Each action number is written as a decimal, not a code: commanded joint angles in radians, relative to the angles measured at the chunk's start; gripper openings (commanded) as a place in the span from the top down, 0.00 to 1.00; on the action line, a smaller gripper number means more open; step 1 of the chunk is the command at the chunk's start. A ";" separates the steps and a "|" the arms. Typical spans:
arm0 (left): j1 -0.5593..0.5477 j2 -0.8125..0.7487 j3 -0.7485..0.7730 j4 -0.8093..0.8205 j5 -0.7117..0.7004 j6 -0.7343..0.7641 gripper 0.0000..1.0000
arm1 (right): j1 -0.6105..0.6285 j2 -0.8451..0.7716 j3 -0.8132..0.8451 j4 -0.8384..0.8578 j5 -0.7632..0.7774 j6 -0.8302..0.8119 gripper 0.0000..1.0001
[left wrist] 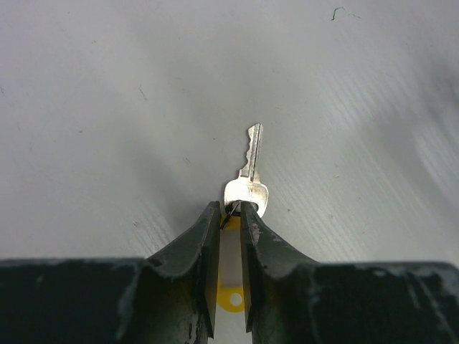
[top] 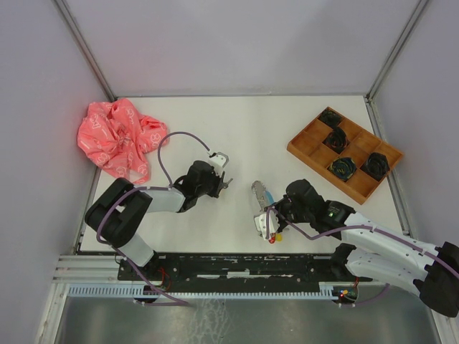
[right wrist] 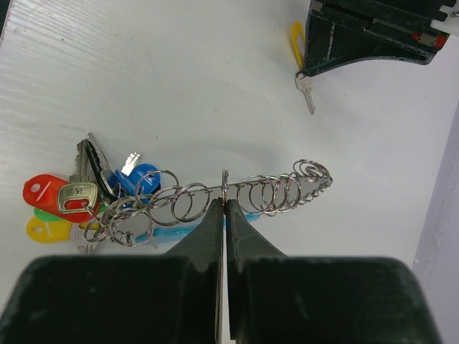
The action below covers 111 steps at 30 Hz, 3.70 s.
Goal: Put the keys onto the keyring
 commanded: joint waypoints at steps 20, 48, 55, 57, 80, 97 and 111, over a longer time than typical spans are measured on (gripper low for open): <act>-0.007 -0.072 0.020 -0.042 -0.001 0.052 0.82 | 0.007 0.002 0.010 0.044 0.004 0.011 0.99; -0.005 -0.369 -0.163 0.258 0.342 0.156 0.97 | 0.008 -0.034 0.039 0.111 -0.021 0.181 0.99; -0.008 -0.412 -0.248 0.401 0.600 0.339 0.97 | 0.007 -0.026 0.076 0.118 -0.023 0.236 0.99; -0.016 -0.428 -0.265 0.420 0.630 0.385 0.97 | 0.007 -0.027 0.076 0.127 -0.029 0.253 0.99; -0.252 -0.530 -0.248 0.293 0.546 0.662 0.97 | 0.007 -0.046 0.050 0.235 -0.056 0.301 0.99; -0.271 -0.449 -0.236 0.371 0.555 0.643 0.97 | 0.007 -0.012 0.046 0.162 -0.085 0.167 0.99; -0.272 -0.444 -0.224 0.365 0.569 0.648 0.97 | 0.007 0.000 0.053 0.144 -0.109 0.137 0.99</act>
